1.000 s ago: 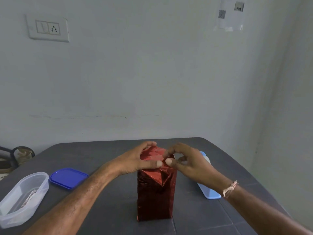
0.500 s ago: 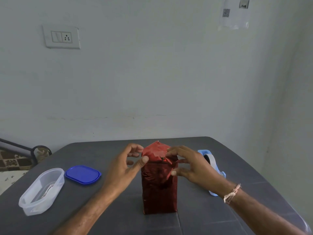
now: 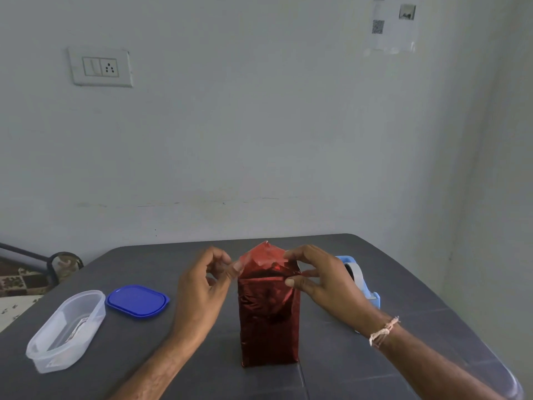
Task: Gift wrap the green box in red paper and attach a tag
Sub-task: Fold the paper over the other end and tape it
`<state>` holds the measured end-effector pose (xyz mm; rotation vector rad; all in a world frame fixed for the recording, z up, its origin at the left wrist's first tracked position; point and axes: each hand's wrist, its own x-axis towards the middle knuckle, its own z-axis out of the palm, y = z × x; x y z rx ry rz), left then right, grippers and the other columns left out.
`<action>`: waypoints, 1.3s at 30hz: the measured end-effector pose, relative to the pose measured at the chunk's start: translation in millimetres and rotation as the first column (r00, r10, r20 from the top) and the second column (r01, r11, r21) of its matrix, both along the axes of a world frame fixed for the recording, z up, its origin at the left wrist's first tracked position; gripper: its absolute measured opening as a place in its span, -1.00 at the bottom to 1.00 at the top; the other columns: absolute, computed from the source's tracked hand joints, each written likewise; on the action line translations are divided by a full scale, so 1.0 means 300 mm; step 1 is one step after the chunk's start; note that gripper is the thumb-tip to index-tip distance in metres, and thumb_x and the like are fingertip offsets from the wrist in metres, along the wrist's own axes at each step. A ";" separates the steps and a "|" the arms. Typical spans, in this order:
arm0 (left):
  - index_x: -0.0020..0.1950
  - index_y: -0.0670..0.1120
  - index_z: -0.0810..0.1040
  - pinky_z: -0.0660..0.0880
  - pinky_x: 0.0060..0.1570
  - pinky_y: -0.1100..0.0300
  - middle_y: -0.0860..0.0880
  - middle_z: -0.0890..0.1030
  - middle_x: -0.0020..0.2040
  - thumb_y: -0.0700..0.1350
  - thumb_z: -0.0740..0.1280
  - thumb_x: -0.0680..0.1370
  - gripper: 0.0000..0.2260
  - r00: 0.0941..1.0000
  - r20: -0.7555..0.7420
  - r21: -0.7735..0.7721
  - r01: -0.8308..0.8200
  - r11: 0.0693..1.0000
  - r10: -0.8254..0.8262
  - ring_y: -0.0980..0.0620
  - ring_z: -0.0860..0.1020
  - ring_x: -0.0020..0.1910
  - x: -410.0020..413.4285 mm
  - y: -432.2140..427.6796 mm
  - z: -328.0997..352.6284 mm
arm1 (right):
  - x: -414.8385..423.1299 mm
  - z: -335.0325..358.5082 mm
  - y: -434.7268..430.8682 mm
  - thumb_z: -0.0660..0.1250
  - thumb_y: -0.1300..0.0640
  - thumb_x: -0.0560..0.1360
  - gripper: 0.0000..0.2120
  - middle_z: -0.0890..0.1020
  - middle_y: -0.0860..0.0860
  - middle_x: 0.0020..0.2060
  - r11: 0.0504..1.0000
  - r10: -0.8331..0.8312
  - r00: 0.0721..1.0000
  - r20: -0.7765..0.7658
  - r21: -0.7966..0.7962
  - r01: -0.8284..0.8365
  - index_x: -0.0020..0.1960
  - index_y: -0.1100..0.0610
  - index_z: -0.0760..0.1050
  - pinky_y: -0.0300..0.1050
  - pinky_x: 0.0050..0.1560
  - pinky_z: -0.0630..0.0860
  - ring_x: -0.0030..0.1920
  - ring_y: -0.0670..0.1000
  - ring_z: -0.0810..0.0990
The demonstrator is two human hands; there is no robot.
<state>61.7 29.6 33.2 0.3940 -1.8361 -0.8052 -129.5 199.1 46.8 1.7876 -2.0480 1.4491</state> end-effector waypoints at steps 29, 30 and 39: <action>-0.07 0.08 0.67 0.54 -0.19 0.11 0.19 0.67 -0.09 0.14 0.48 0.41 -0.81 1.000 0.011 -0.097 0.015 0.995 -0.014 0.09 0.64 -0.04 -0.021 0.036 -0.034 | 0.071 -0.039 0.007 0.52 0.05 0.48 -0.77 0.60 -0.27 0.03 0.968 -0.187 0.977 -0.101 -0.189 0.166 0.13 -0.01 0.64 -0.47 0.07 0.45 0.12 -0.27 0.55; -0.07 0.08 0.67 0.53 -0.18 0.11 0.18 0.66 -0.09 0.13 0.49 0.41 -0.82 1.000 0.007 -0.080 0.018 0.997 -0.018 0.08 0.64 -0.03 -0.022 0.037 -0.034 | 0.071 -0.038 0.006 0.52 0.05 0.48 -0.78 0.60 -0.27 0.03 0.968 -0.188 0.977 -0.102 -0.190 0.166 0.12 -0.01 0.65 -0.47 0.06 0.45 0.11 -0.26 0.56; 0.03 0.20 0.68 0.57 -0.14 0.02 0.21 0.66 -0.11 0.09 0.50 0.40 -0.79 0.998 0.052 -0.003 0.023 1.000 -0.023 0.09 0.63 -0.07 -0.024 0.051 -0.010 | 0.075 -0.047 -0.003 0.52 0.08 0.49 -0.84 0.60 -0.25 0.01 0.960 -0.195 0.980 -0.027 -0.209 0.186 0.07 -0.02 0.68 -0.43 0.03 0.48 0.08 -0.19 0.59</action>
